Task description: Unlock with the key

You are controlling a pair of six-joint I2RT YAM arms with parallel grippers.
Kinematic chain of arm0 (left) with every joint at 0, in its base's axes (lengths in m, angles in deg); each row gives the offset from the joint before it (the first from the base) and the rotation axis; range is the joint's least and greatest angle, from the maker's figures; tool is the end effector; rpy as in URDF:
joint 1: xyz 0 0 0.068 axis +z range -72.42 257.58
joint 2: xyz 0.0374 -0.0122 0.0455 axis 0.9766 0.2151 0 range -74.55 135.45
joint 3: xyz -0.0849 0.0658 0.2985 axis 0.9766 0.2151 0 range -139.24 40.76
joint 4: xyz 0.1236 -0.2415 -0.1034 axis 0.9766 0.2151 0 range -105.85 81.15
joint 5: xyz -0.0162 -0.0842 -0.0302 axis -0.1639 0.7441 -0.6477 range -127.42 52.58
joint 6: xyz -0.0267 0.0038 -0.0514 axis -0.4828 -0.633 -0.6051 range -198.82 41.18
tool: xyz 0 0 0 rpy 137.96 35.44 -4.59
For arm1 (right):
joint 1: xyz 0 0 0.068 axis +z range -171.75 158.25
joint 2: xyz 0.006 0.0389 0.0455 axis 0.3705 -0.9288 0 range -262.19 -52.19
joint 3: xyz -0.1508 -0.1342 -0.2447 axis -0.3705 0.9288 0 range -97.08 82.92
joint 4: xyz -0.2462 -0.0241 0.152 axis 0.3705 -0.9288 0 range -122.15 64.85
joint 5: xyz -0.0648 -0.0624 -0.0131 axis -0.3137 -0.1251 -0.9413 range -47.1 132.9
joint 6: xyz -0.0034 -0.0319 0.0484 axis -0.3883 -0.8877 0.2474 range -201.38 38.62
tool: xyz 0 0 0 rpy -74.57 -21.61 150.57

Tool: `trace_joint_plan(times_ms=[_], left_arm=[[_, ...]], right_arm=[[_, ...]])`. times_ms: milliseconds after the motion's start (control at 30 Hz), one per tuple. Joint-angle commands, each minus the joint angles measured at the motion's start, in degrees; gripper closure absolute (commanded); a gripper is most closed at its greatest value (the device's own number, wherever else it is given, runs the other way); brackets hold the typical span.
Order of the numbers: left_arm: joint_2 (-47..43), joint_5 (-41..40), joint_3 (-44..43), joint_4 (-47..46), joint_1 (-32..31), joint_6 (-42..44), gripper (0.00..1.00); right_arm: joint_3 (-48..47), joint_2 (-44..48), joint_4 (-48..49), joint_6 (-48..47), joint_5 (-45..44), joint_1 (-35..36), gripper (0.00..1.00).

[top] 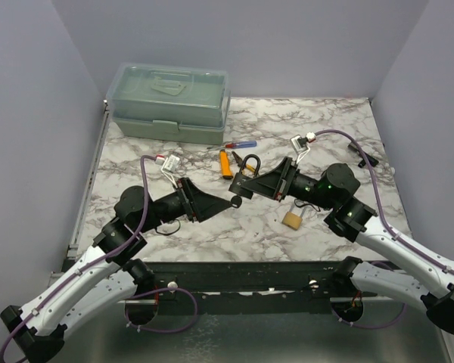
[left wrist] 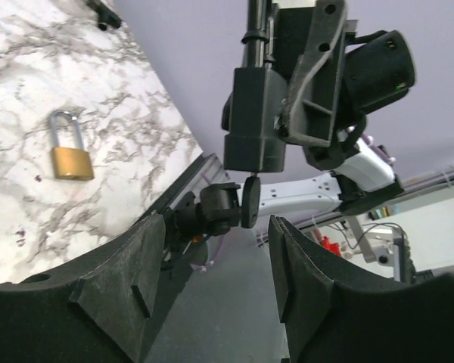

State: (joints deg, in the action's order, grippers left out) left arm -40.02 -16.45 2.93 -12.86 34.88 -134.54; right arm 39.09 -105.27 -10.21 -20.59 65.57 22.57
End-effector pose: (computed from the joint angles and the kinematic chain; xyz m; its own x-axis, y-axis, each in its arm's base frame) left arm 0.0997 -0.1122 0.3654 -0.7383 -0.3686 -0.5648 0.5081 0.2467 -0.8252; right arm 0.1515 0.1703 0.3871 -0.7676 0.3761 -0.5189 -0.5104 0.1309 0.8499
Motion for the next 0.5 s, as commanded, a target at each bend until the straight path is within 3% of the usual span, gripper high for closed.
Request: trace_joint_plan(times_ms=[0, 467], left_arm=[[0.4, 4.9, -0.9, -8.5, 0.4, -3.1, 0.37], [5.7, 5.0, -0.9, -15.1, 0.4, -4.6, 0.39]], right_arm=[[-0.5, 1.4, 7.4, -0.1, 3.5, 0.4, 1.0], [1.8, 1.3, 11.5, 2.6, 5.4, 0.4, 1.0]])
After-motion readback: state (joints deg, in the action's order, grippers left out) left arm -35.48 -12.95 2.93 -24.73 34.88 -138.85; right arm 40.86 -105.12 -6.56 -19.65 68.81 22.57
